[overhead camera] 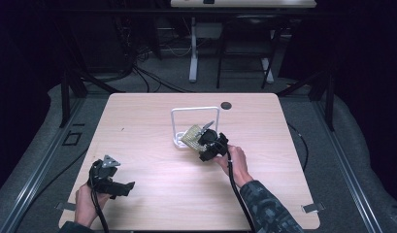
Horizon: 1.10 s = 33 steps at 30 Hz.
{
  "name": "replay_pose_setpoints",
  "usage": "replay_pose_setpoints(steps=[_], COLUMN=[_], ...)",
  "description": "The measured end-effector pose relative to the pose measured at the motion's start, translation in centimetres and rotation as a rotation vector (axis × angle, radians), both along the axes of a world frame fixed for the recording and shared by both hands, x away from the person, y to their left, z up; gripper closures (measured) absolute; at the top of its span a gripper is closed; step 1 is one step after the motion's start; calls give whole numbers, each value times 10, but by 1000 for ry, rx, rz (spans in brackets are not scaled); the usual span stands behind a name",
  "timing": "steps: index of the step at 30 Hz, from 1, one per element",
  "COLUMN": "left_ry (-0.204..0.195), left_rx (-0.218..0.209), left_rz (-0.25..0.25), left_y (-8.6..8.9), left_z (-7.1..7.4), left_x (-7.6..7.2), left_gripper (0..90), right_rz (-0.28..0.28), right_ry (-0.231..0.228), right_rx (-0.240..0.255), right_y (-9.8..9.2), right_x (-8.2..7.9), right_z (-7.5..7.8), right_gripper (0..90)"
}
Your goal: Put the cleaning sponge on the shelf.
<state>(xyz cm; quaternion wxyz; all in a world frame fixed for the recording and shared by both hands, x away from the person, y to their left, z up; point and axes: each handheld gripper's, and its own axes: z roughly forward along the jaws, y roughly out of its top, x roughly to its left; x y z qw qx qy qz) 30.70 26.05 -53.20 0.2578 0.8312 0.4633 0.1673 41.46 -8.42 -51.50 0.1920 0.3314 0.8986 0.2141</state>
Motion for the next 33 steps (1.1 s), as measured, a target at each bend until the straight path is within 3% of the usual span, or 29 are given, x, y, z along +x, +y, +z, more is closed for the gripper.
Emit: replay_pose_setpoints(steps=[18, 33], left_ry=[8, 7], left_rx=[-1, -3], left_rz=[-5, -10], left_y=[0, 0], left_z=[1, 0], left_x=[-1, -1], left_gripper=[1, 1], right_rz=[-53, -88], right_ry=[-7, -17], right_rx=[-43, -47], right_y=[16, 25], right_x=[24, 38], right_z=[-12, -26], right_gripper=[323, 304])
